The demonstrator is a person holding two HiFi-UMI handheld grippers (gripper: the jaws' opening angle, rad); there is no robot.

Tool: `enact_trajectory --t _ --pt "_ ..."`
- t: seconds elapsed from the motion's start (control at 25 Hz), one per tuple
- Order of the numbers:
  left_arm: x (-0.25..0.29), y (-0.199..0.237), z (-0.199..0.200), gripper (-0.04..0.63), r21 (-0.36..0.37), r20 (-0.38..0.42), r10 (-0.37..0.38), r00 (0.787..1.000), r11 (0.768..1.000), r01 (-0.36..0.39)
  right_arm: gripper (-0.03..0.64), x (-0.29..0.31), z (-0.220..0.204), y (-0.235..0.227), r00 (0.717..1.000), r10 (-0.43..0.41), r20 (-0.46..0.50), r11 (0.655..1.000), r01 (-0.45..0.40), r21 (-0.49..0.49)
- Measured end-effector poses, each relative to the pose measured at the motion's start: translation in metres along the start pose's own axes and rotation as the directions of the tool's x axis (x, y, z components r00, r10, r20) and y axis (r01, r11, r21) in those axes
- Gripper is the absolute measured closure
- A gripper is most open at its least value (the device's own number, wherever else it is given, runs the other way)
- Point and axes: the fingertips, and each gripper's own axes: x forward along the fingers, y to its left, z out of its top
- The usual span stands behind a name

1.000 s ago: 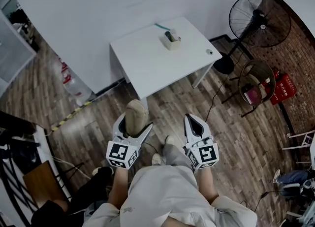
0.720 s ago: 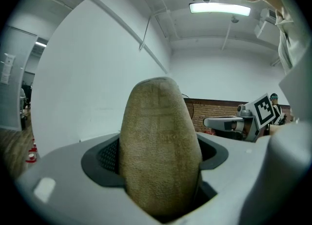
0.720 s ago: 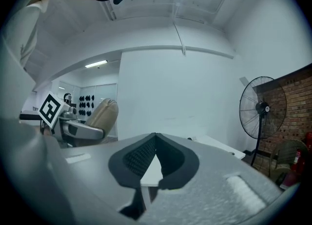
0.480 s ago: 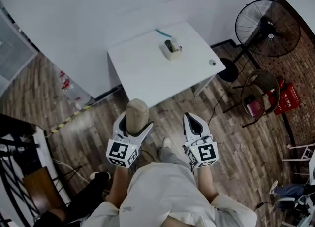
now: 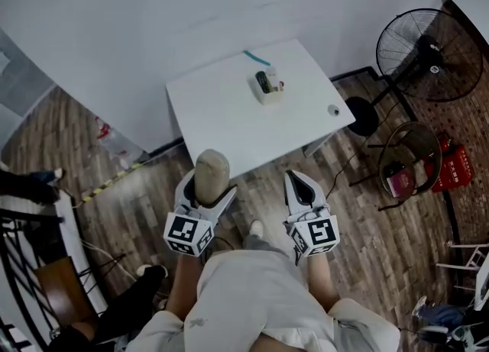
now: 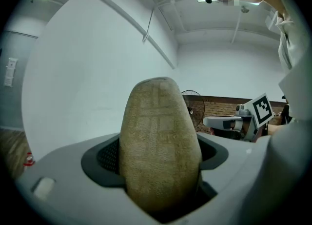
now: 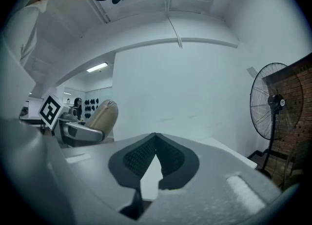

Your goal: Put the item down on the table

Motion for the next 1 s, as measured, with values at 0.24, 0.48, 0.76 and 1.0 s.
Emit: enact_trajectory --t 0.24,0.48,0.76,1.0 --pt "0.023 0.008 0.005 0.167 -0.008 -0.010 0.029 1.000 1.000 -0.029 0.614 0.024 0.000 -0.021 0.999 0.034 -0.006 0.999 -0.034 0.017" --pt "0.036 0.018 0.002 0.167 -0.026 -0.014 0.047 0.999 0.999 -0.047 0.614 0.048 -0.005 -0.028 0.998 0.059 -0.016 0.998 -0.059 0.023" --pt "0.066 0.040 0.000 0.167 -0.037 -0.020 0.031 0.999 0.999 -0.031 0.614 0.080 -0.004 -0.037 0.998 0.057 -0.023 0.998 -0.057 0.022" --pt "0.103 0.068 -0.001 0.167 -0.043 -0.033 0.000 0.999 0.999 -0.001 0.614 0.115 -0.006 -0.052 0.998 0.033 -0.045 0.999 -0.033 0.016"
